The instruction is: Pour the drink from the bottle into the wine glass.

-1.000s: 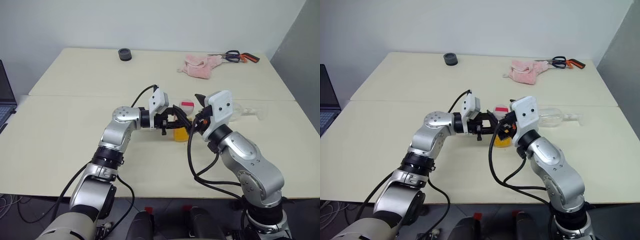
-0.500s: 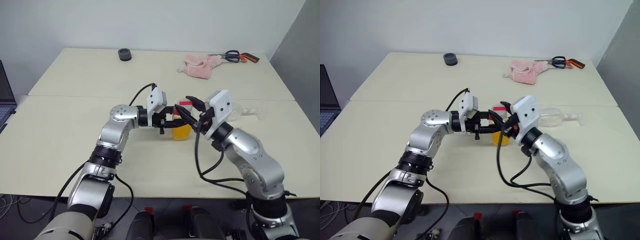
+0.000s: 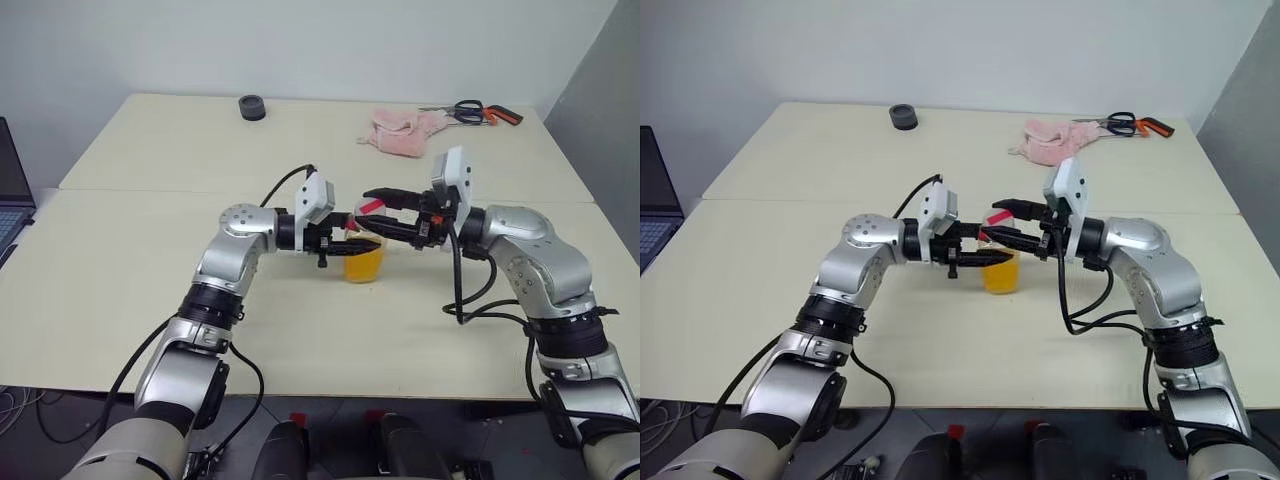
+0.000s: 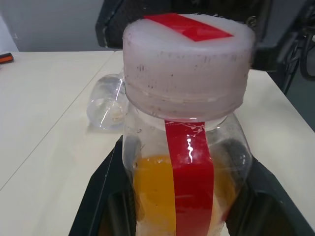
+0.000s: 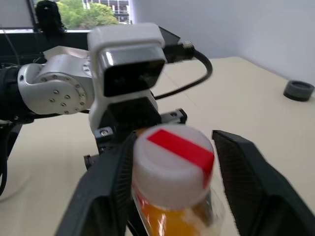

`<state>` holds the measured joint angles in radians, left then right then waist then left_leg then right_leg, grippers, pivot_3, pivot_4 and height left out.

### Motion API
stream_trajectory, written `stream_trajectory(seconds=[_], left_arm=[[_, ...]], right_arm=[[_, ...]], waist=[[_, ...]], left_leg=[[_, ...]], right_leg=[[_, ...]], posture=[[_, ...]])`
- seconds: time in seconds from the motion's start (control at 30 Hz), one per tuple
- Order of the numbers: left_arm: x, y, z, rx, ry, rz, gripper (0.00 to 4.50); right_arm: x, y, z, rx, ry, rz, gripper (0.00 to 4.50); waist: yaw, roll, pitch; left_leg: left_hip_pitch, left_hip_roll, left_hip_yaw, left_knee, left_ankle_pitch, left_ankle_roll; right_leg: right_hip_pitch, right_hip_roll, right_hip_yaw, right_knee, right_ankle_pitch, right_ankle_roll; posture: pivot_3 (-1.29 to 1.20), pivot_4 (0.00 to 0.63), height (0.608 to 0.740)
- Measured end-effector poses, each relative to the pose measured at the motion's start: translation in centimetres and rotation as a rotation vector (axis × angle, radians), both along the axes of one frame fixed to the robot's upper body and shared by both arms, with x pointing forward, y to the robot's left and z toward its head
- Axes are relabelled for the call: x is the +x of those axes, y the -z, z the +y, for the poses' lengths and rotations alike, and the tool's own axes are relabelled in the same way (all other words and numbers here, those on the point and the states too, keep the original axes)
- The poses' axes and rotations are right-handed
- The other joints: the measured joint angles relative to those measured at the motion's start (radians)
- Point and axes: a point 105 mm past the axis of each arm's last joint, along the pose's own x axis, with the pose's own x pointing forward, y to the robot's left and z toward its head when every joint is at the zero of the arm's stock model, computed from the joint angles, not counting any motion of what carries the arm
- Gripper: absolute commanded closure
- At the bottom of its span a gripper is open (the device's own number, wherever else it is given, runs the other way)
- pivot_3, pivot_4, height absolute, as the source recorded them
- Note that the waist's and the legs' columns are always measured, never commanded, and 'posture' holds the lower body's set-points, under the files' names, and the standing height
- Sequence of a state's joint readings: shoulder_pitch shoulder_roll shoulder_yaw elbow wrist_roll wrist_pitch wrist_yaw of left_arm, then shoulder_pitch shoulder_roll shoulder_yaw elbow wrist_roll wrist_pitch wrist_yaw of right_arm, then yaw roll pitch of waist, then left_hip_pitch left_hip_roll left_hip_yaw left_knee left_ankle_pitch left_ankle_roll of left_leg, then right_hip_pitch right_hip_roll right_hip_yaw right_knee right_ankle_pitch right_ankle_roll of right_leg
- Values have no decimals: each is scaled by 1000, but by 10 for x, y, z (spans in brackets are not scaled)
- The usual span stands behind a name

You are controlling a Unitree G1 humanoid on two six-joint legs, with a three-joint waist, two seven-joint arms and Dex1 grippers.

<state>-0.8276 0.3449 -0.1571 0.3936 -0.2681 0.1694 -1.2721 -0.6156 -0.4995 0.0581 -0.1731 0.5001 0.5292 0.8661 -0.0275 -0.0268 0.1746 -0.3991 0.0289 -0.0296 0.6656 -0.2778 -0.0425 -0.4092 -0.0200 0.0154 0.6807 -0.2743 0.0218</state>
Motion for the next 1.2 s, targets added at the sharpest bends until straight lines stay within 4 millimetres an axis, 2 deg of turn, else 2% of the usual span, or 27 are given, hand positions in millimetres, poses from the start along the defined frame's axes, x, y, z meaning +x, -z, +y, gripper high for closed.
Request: stream_trajectory(seconds=[0.07, 0.2, 0.37, 0.53, 0.67, 0.9, 1.2], left_arm=[[1, -1, 1, -6, -14, -5, 2757], [3, -3, 2, -17, -30, -8, 2757], [6, -1, 1, -22, -48, -4, 2757], [10, 1, -3, -28, -64, 1, 2757], [13, 3, -5, -25, -66, 11, 2757], [14, -1, -6, -21, -61, -12, 2757], [16, 1, -5, -17, -67, -3, 2757]], right_arm=[[-4, 0, -8, 43, 68, 15, 940], [-23, -16, -18, 138, 201, -36, 940], [-39, -17, -8, 146, 351, -73, 940], [-34, -8, 10, 152, 504, -57, 940], [-29, -6, 11, 161, 595, -56, 940], [-31, -1, 28, 170, 586, -26, 940], [-18, 6, 29, 158, 643, -23, 940]], waist=[[0, 0, 0], [0, 0, 0], [-5, 0, 0], [-4, 0, 0], [-3, 0, 0], [-3, 0, 0], [-4, 0, 0]], left_leg=[[0, 0, 0, 0, 0, 0], [0, 0, 0, 0, 0, 0], [1, 0, 0, 0, 0, 0], [1, 0, 0, 0, 0, 0], [0, 0, 0, 0, 0, 0], [1, 0, 0, 0, 0, 0], [0, 0, 0, 0, 0, 0]], right_leg=[[0, 0, 0, 0, 0, 0], [0, 0, 0, 0, 0, 0], [0, 1, 1, 2, 0, 0], [0, 1, 1, 1, 0, 0], [0, 1, 0, 1, 0, 0], [0, 1, 0, 1, 0, 0], [0, 1, 0, 1, 0, 0]], posture=[[0, 150, 740], [0, 150, 740], [0, 150, 740], [0, 150, 740], [0, 150, 740], [0, 150, 740], [0, 150, 740]])
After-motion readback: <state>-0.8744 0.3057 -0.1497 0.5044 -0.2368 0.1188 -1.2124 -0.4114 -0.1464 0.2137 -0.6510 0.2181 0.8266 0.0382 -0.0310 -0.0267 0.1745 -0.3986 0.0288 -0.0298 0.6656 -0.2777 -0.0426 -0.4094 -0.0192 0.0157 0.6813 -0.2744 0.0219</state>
